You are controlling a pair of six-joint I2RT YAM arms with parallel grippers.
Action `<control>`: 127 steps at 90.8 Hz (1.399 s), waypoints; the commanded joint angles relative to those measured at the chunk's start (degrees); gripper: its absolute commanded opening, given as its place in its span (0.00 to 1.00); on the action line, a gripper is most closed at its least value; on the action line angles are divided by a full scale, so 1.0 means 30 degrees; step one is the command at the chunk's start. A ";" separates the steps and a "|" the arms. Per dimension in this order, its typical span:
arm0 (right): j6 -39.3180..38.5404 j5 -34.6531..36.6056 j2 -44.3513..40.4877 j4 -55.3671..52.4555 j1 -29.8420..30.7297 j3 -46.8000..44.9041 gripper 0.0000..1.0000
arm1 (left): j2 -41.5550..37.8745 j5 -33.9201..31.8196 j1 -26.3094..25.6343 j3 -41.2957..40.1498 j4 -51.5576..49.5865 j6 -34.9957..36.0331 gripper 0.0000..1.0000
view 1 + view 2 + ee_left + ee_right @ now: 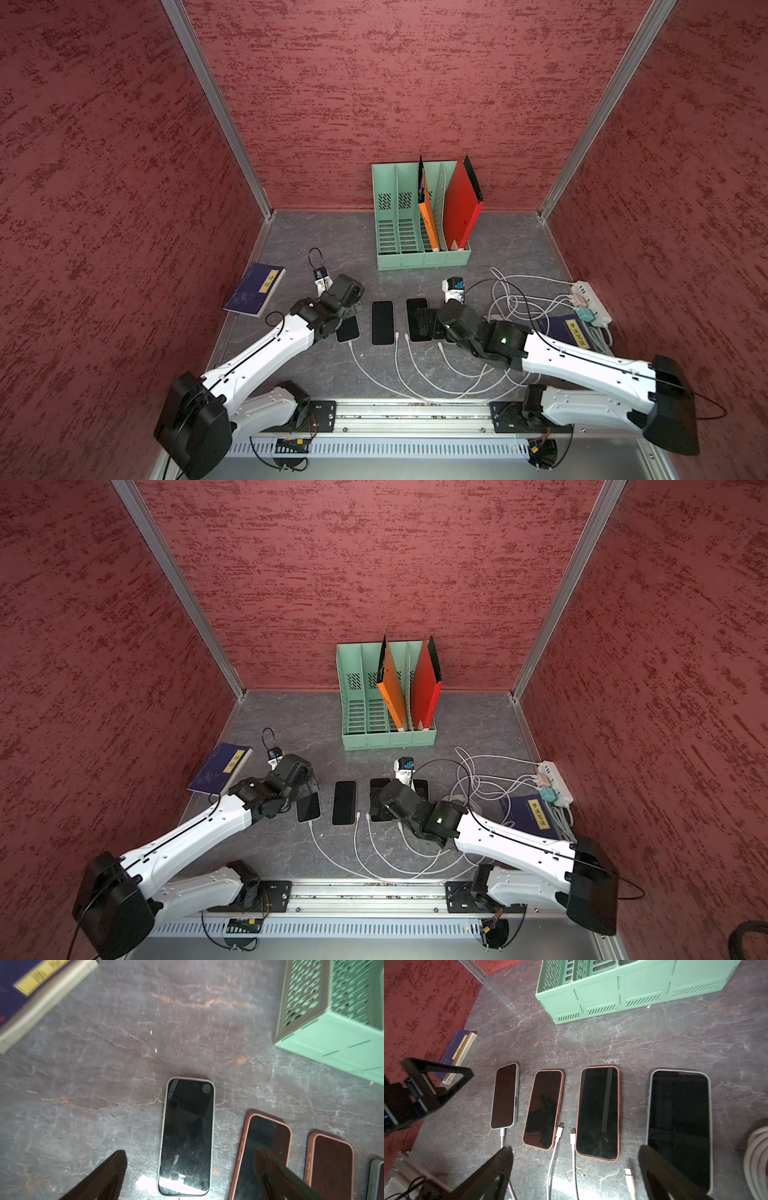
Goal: Unplug the charging cable from the phone
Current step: Place the phone at the center of the board, then pick up the phone at the center of the board.
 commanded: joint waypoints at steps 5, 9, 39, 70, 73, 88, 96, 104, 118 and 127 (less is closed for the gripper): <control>-0.0765 -0.1928 -0.0263 0.1705 -0.0279 -0.0251 0.98 | 0.2260 0.2008 0.0232 0.0095 0.0397 0.0156 1.00; -0.0706 -0.2092 -0.0190 0.1744 -0.0272 -0.0311 0.98 | 0.2802 0.2211 0.0246 0.0187 0.0494 0.0171 1.00; -0.0077 -0.2933 -0.0303 0.2755 -0.0274 -0.1349 0.98 | 0.5019 0.3197 0.0534 0.0355 0.0450 0.0804 1.00; -0.0009 -0.3319 -0.0202 0.3426 -0.0272 -0.1542 0.98 | 0.6774 0.3476 0.0601 0.0244 0.0866 0.1227 1.00; -0.0009 -0.3321 -0.0199 0.3409 -0.0272 -0.1544 0.98 | 0.6943 0.3478 0.0611 0.0220 0.0892 0.1206 1.00; 0.0064 -0.3321 -0.0307 0.3434 -0.0272 -0.1675 0.98 | 0.7248 0.3488 0.0609 0.0216 0.0958 0.1241 0.96; 0.0087 -0.3321 -0.0387 0.3535 -0.0272 -0.1741 0.98 | 0.7284 0.3591 0.0613 0.0240 0.0979 0.1370 0.93; 0.0057 -0.3400 -0.0403 0.3656 -0.0257 -0.1778 0.98 | 0.7364 0.3610 0.0612 0.0171 0.1045 0.1369 0.90; 0.0006 -0.3639 -0.0484 0.3886 -0.0286 -0.1891 0.98 | 0.7402 0.3654 0.0645 0.0027 0.1074 0.1321 0.87; -0.0008 -0.3691 -0.0621 0.4014 -0.0272 -0.2004 0.98 | 0.7405 0.3601 0.0649 -0.0129 0.1086 0.1314 0.84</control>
